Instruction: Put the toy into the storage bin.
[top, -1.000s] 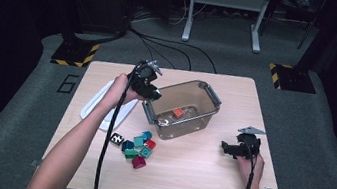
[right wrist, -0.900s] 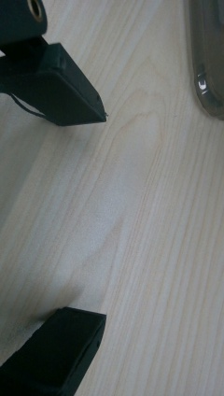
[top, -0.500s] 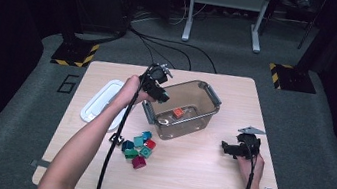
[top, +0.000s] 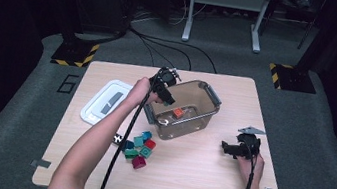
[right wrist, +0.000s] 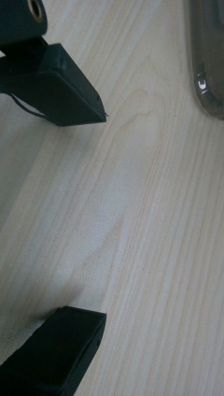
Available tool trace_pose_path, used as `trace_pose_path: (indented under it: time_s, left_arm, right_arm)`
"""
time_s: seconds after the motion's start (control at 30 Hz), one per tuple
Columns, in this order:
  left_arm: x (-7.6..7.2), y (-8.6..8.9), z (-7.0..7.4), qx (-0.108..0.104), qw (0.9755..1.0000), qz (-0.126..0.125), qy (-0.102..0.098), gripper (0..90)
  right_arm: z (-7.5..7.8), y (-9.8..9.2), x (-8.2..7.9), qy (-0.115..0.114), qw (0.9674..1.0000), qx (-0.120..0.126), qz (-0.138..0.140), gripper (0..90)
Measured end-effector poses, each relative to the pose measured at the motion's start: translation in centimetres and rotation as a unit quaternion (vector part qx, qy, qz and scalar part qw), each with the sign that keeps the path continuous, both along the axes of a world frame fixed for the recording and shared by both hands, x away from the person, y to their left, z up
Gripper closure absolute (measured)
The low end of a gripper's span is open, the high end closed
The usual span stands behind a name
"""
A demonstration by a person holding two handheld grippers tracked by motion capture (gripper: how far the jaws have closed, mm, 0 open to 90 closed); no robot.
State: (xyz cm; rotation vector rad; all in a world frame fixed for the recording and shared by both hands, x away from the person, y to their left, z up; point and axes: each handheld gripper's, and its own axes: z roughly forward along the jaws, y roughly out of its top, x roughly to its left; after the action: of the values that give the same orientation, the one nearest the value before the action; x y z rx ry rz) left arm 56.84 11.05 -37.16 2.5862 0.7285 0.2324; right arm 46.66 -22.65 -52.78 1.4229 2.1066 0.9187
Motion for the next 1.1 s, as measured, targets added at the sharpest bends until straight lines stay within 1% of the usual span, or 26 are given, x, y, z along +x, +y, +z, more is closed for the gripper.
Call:
trace_pose_path:
  time_s: [0.03,0.17,0.27,0.4,0.43,0.5,0.53,0.6,0.63,0.67,0.7,0.73,0.77,0.8,0.93,1.03,1.07,1.1]
  left_arm:
    - [0.1,-0.1,-0.1,0.002,1.0000,0.004,0.000,67.1]
    - [0.6,-0.5,-0.5,0.011,0.9999,0.009,0.003,67.0]
    - [0.6,-0.8,-0.6,0.011,0.9999,0.009,0.006,66.8]
    - [0.7,-0.9,-0.7,0.006,0.9998,0.017,0.012,64.7]
    - [0.8,-0.9,-0.7,0.008,0.9997,0.018,0.013,62.7]
    - [0.8,-0.9,-0.7,0.011,0.9996,0.022,0.014,53.7]
    - [0.7,-0.9,-0.7,0.009,0.9994,0.029,0.014,49.6]
    - [0.5,-0.8,-0.4,0.002,0.9995,0.030,0.013,41.2]
    - [0.4,-0.6,-0.3,-0.005,0.9994,0.032,0.011,37.7]
    - [0.3,-0.5,-0.1,-0.005,0.9995,0.029,0.010,34.5]
    - [0.0,-0.4,0.2,-0.009,0.9995,0.029,0.006,31.6]
    - [-0.1,-0.3,0.3,-0.010,0.9995,0.028,0.005,29.8]
    - [-0.3,-0.1,0.5,-0.014,0.9995,0.030,-0.001,28.6]
    - [-0.6,0.0,0.7,-0.017,0.9994,0.030,-0.001,26.7]
    - [-1.6,0.7,1.5,-0.022,0.9993,0.029,-0.013,20.7]
    - [-2.2,1.4,2.1,-0.027,0.9991,0.026,-0.020,17.1]
    - [-2.4,1.5,2.2,-0.031,0.9988,0.030,-0.022,16.2]
    - [-2.6,1.8,2.4,-0.034,0.9987,0.028,-0.025,15.9]
  right_arm:
    - [0.0,-0.1,0.0,0.000,1.0000,-0.004,0.003,4.3]
    - [0.0,0.0,0.0,-0.001,1.0000,-0.002,-0.001,4.5]
    - [0.0,0.0,0.0,-0.001,1.0000,-0.001,-0.002,4.5]
    - [0.0,0.0,0.0,-0.001,1.0000,-0.002,-0.002,4.6]
    - [0.0,0.0,0.0,-0.001,1.0000,-0.001,-0.002,4.6]
    - [0.0,0.0,0.0,-0.002,1.0000,-0.003,-0.001,4.7]
    - [0.0,0.0,0.0,-0.002,1.0000,-0.003,0.000,4.7]
    - [0.0,0.0,0.0,-0.001,1.0000,-0.001,-0.002,4.8]
    - [0.0,0.0,0.0,-0.001,1.0000,-0.001,-0.002,4.7]
    - [0.0,0.0,0.0,-0.002,1.0000,-0.002,-0.001,4.8]
    - [0.0,0.0,0.0,-0.002,1.0000,-0.003,0.000,4.8]
    - [0.0,0.0,0.0,-0.002,1.0000,-0.003,0.000,4.8]
    - [0.0,0.0,0.0,-0.002,1.0000,-0.003,0.000,4.8]
    - [0.0,0.0,0.0,-0.002,1.0000,-0.003,0.000,4.8]
    - [0.0,0.0,0.0,-0.002,1.0000,-0.004,0.000,4.7]
    - [0.0,0.0,0.0,-0.002,1.0000,-0.004,0.000,4.7]
    - [0.0,0.0,0.0,-0.002,1.0000,-0.004,0.000,4.8]
    - [0.0,0.0,0.0,-0.002,1.0000,-0.003,-0.001,4.7]
